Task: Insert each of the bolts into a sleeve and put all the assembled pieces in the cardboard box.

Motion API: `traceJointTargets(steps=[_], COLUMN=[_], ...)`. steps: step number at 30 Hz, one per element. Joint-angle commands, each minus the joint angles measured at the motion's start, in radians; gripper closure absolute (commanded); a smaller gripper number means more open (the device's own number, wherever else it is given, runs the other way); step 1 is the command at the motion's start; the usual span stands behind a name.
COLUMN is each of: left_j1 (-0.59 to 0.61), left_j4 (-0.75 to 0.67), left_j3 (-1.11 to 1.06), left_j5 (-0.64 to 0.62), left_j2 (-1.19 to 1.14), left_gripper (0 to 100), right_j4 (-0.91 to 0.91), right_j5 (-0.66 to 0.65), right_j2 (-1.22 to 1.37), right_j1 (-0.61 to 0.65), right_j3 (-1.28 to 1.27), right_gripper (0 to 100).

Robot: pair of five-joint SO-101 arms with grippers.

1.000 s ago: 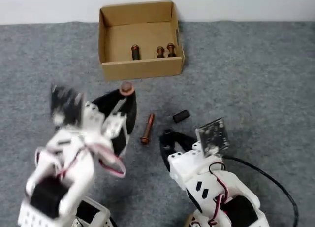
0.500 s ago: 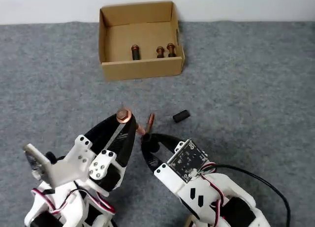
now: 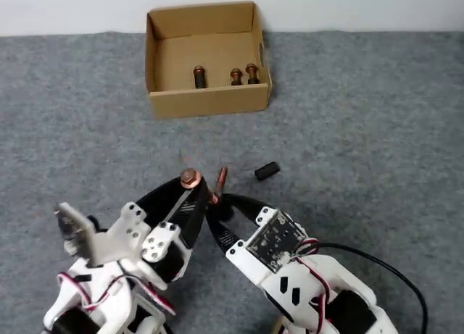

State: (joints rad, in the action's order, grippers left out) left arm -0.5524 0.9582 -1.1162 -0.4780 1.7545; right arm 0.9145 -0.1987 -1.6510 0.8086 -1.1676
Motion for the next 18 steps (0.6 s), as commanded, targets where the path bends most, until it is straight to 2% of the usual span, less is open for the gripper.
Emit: traceJointTargets(steps=[1,10,16,18], left_j1=[-0.002,-0.003,0.005,0.005], left_j4=[-0.005,0.048,0.187,0.23], left_j3=[-0.024,-0.11,-0.064,-0.031], left_j5=[-0.003,0.002,0.089,0.101], left_j2=[-0.002,-0.002,-0.002,-0.003], left_gripper=[100,99,78,77], right_j4=[-0.048,-0.042,-0.039,-0.039], right_j5=[-0.009,-0.009,-0.008,-0.005], right_j2=[-0.001,-0.002,-0.005,-0.002], right_j1=[0.004,0.004,0.002,0.002], right_j3=[0.018,0.014,0.011,0.011], right_gripper=[99.1,99.1,99.1,99.1])
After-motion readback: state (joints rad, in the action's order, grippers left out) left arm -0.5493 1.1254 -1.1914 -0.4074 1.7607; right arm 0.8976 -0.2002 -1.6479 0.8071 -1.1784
